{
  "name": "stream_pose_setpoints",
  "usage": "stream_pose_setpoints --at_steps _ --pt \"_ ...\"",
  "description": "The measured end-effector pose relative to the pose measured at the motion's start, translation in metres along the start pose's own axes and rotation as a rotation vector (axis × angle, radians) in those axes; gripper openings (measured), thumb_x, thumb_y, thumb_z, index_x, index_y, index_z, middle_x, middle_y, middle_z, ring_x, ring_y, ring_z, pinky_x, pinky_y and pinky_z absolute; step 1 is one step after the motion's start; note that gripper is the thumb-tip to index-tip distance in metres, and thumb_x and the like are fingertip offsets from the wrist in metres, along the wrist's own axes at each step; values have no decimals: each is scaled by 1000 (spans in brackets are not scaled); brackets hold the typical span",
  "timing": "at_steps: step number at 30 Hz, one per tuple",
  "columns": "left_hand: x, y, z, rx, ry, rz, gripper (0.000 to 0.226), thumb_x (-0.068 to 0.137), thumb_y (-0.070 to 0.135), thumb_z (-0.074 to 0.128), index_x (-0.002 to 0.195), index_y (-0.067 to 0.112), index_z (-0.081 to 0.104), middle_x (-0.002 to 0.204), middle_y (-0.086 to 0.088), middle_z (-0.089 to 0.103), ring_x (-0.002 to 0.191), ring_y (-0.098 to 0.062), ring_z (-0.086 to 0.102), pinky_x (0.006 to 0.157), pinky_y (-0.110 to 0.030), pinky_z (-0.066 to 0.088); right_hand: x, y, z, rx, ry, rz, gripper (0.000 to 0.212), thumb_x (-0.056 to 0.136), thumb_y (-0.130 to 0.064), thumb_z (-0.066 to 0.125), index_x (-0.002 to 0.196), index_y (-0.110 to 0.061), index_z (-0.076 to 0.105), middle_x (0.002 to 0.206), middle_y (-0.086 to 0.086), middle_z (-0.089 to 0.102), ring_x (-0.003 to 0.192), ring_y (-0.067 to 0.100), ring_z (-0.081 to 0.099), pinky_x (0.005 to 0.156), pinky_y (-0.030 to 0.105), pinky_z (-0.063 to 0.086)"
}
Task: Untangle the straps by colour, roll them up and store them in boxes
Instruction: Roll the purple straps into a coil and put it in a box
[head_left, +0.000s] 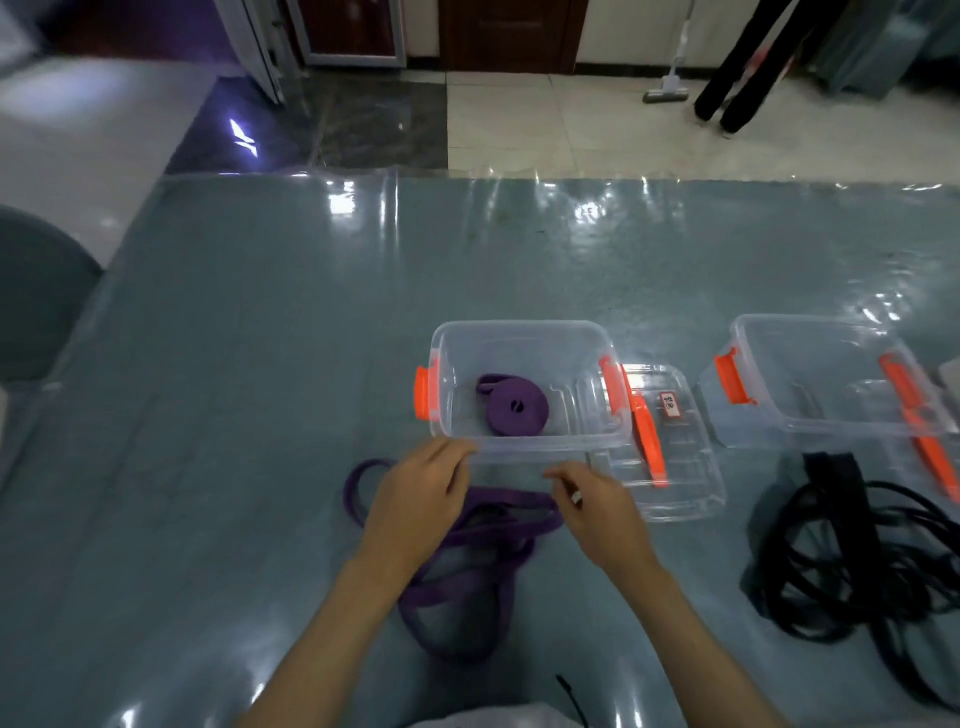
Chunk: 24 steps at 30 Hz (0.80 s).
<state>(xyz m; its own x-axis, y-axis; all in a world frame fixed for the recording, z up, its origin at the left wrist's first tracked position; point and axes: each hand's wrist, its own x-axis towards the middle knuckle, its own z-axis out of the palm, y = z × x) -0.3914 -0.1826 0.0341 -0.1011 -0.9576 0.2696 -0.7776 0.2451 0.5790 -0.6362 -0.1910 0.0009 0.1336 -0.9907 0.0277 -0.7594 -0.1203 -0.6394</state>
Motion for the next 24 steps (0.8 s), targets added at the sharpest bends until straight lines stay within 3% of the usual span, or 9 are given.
stream_pose_setpoints --at_steps 2,4,6,8,12,14,17,20,24 --pt "-24 -11 1 36 -21 -57 13 98 9 67 106 13 77 101 -2 76 91 -28 72 77 -44 60 -12 14 14 -37 -113 37 28 92 2 72 118 -9 77 116 9 72 101 30 72 93 42 57" --pt "-45 -31 9 118 -177 -164 21 96 8 68 114 15 76 115 -3 72 106 -32 69 85 -46 58 -20 25 25 -47 -280 112 40 91 1 73 130 -7 72 129 15 65 118 32 66 105 33 49" --pt "-65 -55 17 317 -442 -241 39 98 16 64 136 26 65 142 3 58 130 -28 55 102 -44 49 -24 31 32 -25 -342 189 37 90 4 74 126 -3 74 127 20 65 117 36 67 107 33 48" --pt "-80 -75 21 416 -562 -298 43 98 20 63 139 33 60 145 8 54 135 -23 50 107 -42 44 -23 33 34 27 -284 243 29 88 4 79 116 -1 78 117 19 68 108 37 69 102 35 51" --pt "-88 -94 15 226 -324 -304 26 85 9 80 109 18 78 111 -3 77 107 -32 72 89 -42 54 -15 17 16 203 -170 224 31 86 -8 87 115 -12 77 108 5 74 100 21 71 85 21 53" --pt "-86 -102 9 110 -221 -309 29 80 3 84 107 13 79 107 -3 80 100 -30 75 87 -44 58 -12 2 2 347 -99 210 41 83 -12 90 119 -18 72 105 0 76 96 12 73 80 13 55" --pt "-81 -103 -1 -32 -184 -288 40 79 -1 84 116 11 76 113 0 78 105 -27 75 94 -45 59 -9 -25 -17 481 -8 135 39 81 -15 92 113 -21 71 101 -2 78 93 10 76 82 20 60" --pt "-73 -95 -12 -104 -196 -237 57 80 -2 80 132 17 69 125 7 68 117 -18 68 105 -38 54 -7 -53 -36 685 27 97 31 83 -8 90 105 -23 75 98 6 79 92 24 79 78 31 64" --pt "-58 -67 -35 -253 -377 -125 88 82 6 77 156 36 40 147 12 51 138 -12 50 121 -31 39 -5 -90 -56 827 34 48 27 86 -7 87 105 -25 78 99 13 80 90 30 80 74 37 66"
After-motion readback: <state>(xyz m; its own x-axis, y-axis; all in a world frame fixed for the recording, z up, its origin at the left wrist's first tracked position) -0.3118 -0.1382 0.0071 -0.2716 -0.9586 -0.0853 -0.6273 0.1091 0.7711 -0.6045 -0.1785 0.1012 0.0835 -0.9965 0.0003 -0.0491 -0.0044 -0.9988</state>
